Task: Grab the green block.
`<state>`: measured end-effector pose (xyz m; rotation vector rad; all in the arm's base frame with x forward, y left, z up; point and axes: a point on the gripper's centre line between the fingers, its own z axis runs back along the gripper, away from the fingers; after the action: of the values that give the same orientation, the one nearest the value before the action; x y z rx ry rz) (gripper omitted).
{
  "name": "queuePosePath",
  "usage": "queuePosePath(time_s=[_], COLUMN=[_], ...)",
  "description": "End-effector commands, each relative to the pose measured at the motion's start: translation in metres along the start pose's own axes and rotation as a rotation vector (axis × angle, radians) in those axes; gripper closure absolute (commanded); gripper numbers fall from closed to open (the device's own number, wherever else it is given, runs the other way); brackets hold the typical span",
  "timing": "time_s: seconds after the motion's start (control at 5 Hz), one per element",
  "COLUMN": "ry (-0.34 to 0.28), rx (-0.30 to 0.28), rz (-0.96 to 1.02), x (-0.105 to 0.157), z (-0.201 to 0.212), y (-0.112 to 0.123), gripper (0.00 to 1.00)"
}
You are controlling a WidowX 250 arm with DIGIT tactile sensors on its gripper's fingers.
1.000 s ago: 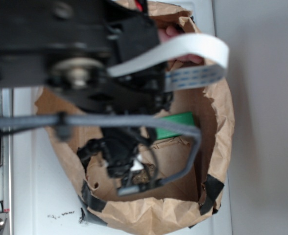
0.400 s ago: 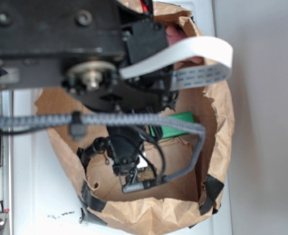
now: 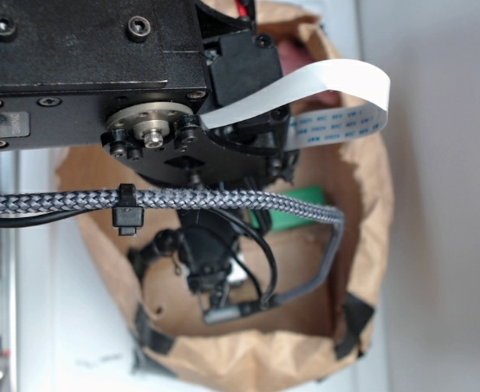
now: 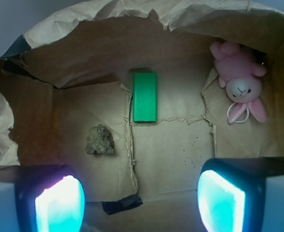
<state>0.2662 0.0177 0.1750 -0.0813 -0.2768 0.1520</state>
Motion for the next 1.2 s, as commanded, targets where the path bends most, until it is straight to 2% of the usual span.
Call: queuePosePath(time_s=[0.0, 0.2, 0.4, 0.6, 0.8, 1.0], ry=[-0.122, -0.159, -0.154, -0.098, -0.071, -0.040], rx=[0.084, 0.025, 0.028, -0.061, -0.064, -0.035], rz=[0.097, 0.078, 0.056, 0.002, 0.014, 0.066], x=[0.025, 0.028, 0.034, 0.038, 0.041, 0.044], z=[-0.052, -0.052, -0.067, -0.075, -0.083, -0.087], y=[0.002, 0.004, 0.007, 0.009, 0.007, 0.003], gripper=[0.00, 0.00, 0.00, 0.00, 0.00, 0.00])
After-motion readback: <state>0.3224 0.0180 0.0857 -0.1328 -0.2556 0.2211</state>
